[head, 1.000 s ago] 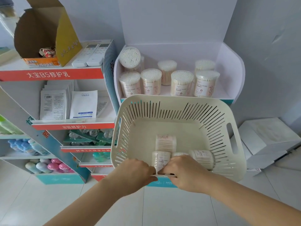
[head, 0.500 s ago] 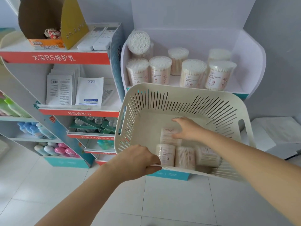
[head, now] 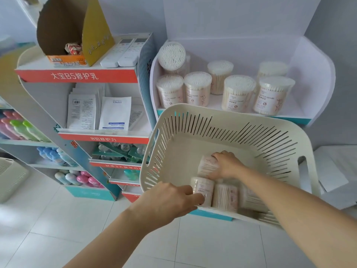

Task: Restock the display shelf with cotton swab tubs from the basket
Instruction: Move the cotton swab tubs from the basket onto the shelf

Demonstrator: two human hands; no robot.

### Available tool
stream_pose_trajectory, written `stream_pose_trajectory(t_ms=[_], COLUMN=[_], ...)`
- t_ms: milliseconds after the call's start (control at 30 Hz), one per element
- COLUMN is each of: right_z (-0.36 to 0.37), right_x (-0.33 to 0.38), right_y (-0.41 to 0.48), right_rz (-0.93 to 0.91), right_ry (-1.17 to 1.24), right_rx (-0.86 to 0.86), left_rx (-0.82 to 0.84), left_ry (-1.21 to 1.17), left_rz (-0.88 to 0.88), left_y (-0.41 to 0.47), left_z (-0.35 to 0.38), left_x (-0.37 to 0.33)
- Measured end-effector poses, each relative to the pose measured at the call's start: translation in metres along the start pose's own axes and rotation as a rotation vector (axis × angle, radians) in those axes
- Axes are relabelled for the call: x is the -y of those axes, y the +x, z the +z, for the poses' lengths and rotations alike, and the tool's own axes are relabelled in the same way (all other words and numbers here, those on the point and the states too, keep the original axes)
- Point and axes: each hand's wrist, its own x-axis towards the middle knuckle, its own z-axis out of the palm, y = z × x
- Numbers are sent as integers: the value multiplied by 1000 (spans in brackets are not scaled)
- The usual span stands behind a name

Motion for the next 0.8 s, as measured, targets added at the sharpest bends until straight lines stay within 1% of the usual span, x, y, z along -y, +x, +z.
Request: stream_pose_trajectory(t_ms=[67,167,333,467,633,800], right_z=[-5,-18,-58,-85,-119,-149], right_x=[-5,-10,-12,-12,-6,-4], right_y=[-3,-12,-41,-69,-97,-107], right_rz=[36,65,-20,-61,-169,-146], right_ry=[74,199,250,448,733,836], right_rx=[-54,-73,-67,-141,-342,-697], left_rx=[-30,-41,-45,-17,23,19], left_ry=[-10,-34,-78,-118,-153,-171], left_rz=[10,15,-5,-11,-40,-48], left_y=[3,3,1,3,2,5], left_z=[-1,-5,-9,-11,-11,-23], left_x=[0,0,6,4,3,1])
